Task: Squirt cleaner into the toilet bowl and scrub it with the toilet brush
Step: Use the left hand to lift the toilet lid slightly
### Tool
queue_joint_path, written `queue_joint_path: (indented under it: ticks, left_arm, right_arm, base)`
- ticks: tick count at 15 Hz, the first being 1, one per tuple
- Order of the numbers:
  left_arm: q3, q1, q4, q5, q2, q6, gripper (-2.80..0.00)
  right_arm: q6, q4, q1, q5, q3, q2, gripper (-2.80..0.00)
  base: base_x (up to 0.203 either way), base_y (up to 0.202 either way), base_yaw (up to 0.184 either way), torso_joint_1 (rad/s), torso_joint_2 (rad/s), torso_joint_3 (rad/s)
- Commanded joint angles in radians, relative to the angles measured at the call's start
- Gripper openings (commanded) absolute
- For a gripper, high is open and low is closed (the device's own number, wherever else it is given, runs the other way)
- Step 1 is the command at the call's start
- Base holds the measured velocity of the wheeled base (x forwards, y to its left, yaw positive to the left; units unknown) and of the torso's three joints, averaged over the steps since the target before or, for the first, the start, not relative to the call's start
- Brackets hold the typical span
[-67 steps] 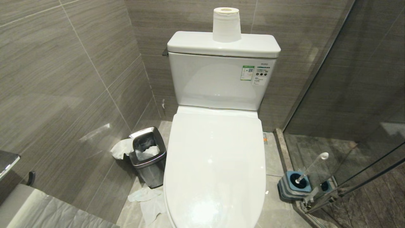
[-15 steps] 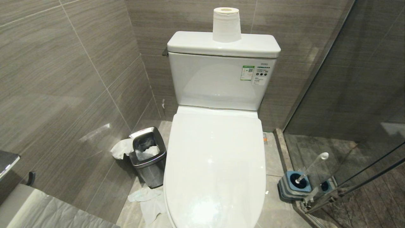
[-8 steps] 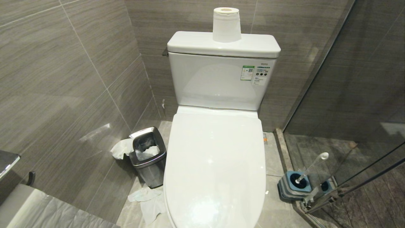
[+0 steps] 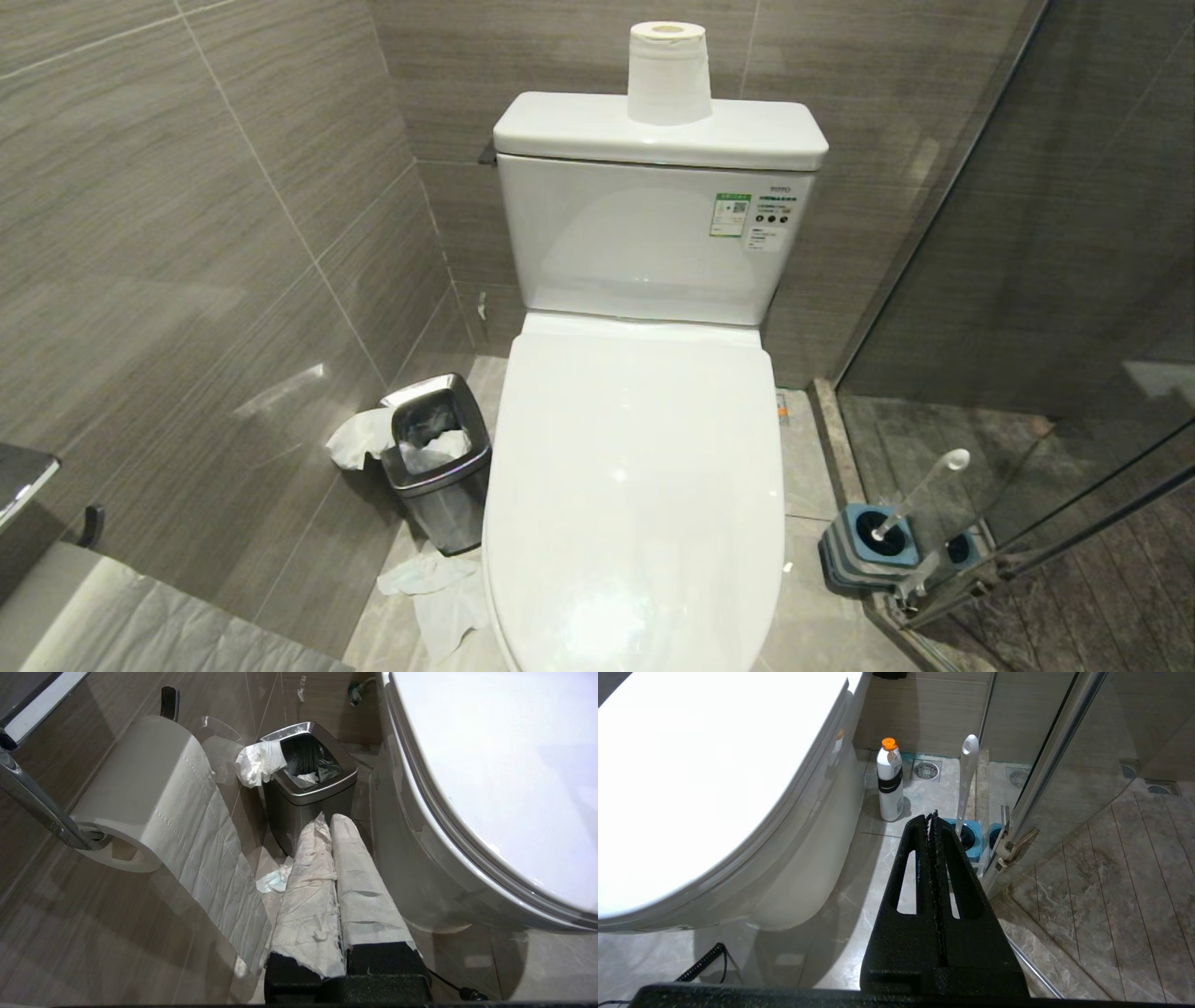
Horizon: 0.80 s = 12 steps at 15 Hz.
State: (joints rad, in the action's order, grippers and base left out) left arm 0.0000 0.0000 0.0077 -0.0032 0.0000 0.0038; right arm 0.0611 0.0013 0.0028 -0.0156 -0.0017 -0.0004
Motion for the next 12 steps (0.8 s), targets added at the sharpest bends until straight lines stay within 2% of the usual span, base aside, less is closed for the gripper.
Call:
queue_joint_path:
  ticks: [1, 9, 10, 12]
  left_arm:
    - [0.003, 0.0, 0.0, 0.0, 0.002, 0.001, -2.8]
    - [0.003, 0.0, 0.0, 0.001, 0.002, 0.003, -2.8]
    - [0.002, 0.0, 0.001, 0.0, 0.002, 0.016, -2.8]
    - [0.002, 0.0, 0.008, -0.012, 0.002, 0.08, -2.8]
  right_arm:
    - [0.0, 0.0, 0.0, 0.0, 0.0, 0.0, -2.8]
    - [0.0, 0.0, 0.0, 0.0, 0.0, 0.0, -2.8]
    - [0.0, 0.0, 0.0, 0.0, 0.0, 0.0, -2.8]
    - [0.0, 0.0, 0.0, 0.0, 0.0, 0.0, -2.8]
  base:
    - [0.0, 0.0, 0.0, 0.0, 0.0, 0.0]
    - [0.0, 0.0, 0.0, 0.0, 0.0, 0.0]
    - [0.0, 0.0, 0.0, 0.0, 0.0, 0.0]
    - [0.0, 0.0, 0.0, 0.0, 0.0, 0.0]
